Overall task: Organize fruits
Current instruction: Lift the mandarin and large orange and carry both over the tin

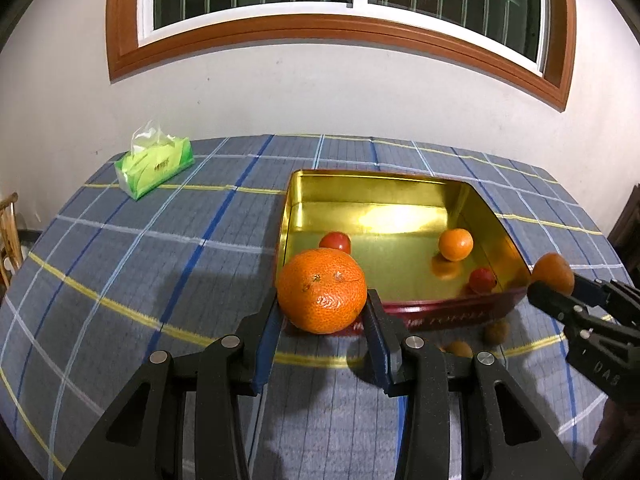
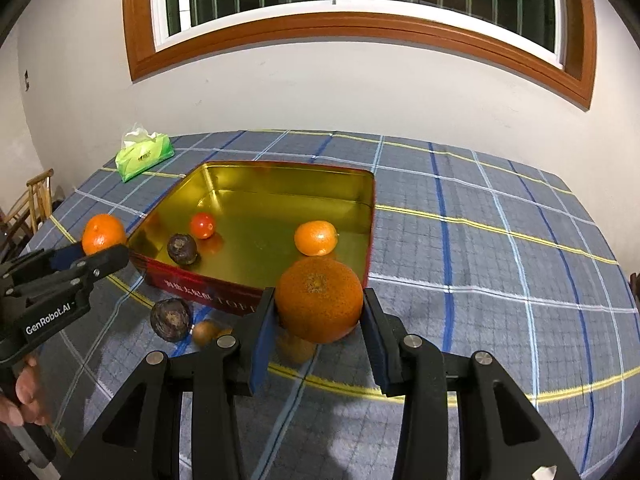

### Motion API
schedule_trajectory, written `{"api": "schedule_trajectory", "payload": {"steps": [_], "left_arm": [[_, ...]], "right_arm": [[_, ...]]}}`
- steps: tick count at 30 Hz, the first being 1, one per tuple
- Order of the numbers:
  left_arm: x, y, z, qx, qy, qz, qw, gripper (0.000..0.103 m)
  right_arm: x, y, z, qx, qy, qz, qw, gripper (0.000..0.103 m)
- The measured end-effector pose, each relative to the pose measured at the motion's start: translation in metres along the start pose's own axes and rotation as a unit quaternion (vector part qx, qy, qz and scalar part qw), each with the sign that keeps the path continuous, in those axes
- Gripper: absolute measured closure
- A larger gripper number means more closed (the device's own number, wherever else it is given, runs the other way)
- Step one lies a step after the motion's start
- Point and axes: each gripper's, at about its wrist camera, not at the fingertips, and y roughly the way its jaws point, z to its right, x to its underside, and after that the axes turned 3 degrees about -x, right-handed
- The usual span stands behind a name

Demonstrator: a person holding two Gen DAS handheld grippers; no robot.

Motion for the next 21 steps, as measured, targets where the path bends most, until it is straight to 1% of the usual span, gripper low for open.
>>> {"api": "schedule_trajectory", "payload": {"steps": [8,14,21], "left_arm": [[-0.022,0.023,0.004,-0.003,0.014,-0.016,0.9998,0.062],[-0.028,0.04,0.008,0.0,0.022,-0.037,0.9991,0.062],[-0.03,0.055,0.011,-0.002,0.026,-0.055,0.9982,0.062]], "right_arm": [[-0.017,0.021,-0.011,-0.005,-0.025,-0.014,1.0,0.065],[-0.026,0.04,-0.013,-0.012,-0.024,-0.039,0.999,0.065],[-0.032,0.056,-0.019,-0.012,-0.038,-0.055,0.998,0.065]]}}
